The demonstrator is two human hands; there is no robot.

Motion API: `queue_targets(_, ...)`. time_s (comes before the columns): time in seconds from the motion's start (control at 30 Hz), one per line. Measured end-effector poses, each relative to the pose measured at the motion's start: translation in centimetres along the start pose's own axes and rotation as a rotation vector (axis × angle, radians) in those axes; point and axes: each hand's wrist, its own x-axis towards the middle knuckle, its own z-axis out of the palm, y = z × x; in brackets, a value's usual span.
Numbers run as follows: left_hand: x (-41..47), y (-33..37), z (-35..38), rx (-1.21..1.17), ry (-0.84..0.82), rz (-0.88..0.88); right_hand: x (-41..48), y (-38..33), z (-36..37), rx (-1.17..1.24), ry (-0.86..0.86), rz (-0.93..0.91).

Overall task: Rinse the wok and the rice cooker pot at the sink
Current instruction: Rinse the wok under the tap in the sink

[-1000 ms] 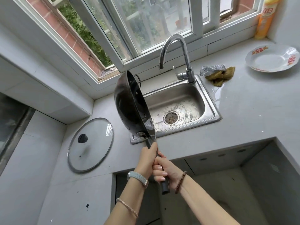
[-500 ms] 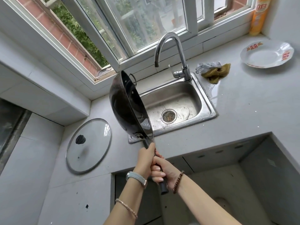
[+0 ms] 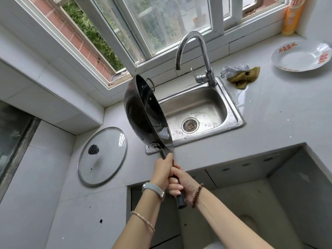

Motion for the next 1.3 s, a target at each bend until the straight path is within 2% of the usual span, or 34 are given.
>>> queue_targets(0.2, -0.4, 0.6, 0.1, 0.003, 0.003, 0.038, -0.5, -0.9, 0.5, -0.030, -0.032, -0.026)
queue_targets(0.37, -1.7, 2.6, -1.0, 0.024, 0.065, 0.135, -1.0, -1.6, 2.2, -0.126, -0.121, -0.058)
queue_targets(0.73, -6.4, 6.8, -5.5, 0.183, 0.203, 0.374, -3.2, -1.0, 8.0, -0.015, -0.364, -0.082)
queue_targets(1.07, -7.3, 7.7, -5.6, 0.193, 0.187, 0.429, -4.5, -1.2, 8.8, -0.077, -0.383, -0.128)
queue_targets(1.3, -7.3, 7.3, -4.3, 0.194, 0.149, 0.371, -4.9, -1.5, 7.8, -0.038, -0.322, -0.153)
